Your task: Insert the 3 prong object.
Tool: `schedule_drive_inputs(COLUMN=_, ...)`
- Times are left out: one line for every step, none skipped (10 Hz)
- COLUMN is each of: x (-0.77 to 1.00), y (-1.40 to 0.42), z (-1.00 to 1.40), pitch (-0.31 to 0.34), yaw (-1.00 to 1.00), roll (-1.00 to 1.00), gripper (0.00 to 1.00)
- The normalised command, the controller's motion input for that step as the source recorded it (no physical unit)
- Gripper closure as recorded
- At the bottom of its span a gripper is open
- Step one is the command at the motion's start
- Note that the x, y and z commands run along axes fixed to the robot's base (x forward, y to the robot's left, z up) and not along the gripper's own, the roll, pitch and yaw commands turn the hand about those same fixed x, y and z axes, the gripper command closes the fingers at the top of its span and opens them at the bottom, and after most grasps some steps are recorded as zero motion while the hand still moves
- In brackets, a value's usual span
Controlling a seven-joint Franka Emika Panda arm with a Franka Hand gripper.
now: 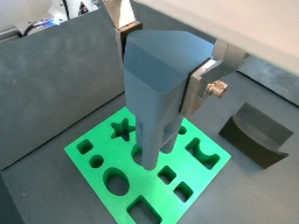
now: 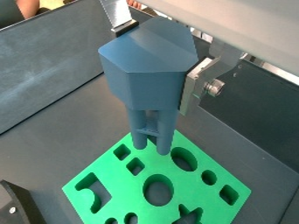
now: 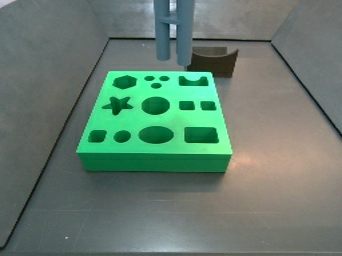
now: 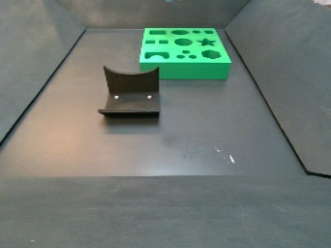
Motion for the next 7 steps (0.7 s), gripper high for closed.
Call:
schedule_drive_inputs(x=-0.14, y=0.00, z=-0.04, pitch=0.000, yaw=-0.09, roll=0.04, gripper=1.00)
schedule_drive_inputs(x=0.00, y=0.03, z=-0.02, pitch=0.036, yaw=-0.94, roll=0.00, gripper=1.00)
schedule_drive_inputs(x=-0.01, y=0.07, z=0.00, pitch=0.026, yaw=-0.92, roll=0.00, gripper=1.00)
schedule_drive_inputs(x=-0.08, y=0.26, z=0.00, pitch=0.001, yaw=-0.71, roll=0.00, gripper=1.00)
schedule_drive_inputs(x=-0.13, y=0.39, z=0.00, pitch=0.000, yaw=-0.59, roll=0.00, gripper=1.00)
schedule_drive_inputs(x=-0.17, y=0.69, z=-0.05, pitch=0.000, yaw=-0.30, roll=0.00, gripper=1.00)
schedule_drive_inputs(x=-0.14, y=0.82, z=-0.22, pitch=0.000, yaw=-0.19, roll=0.00, gripper=1.00)
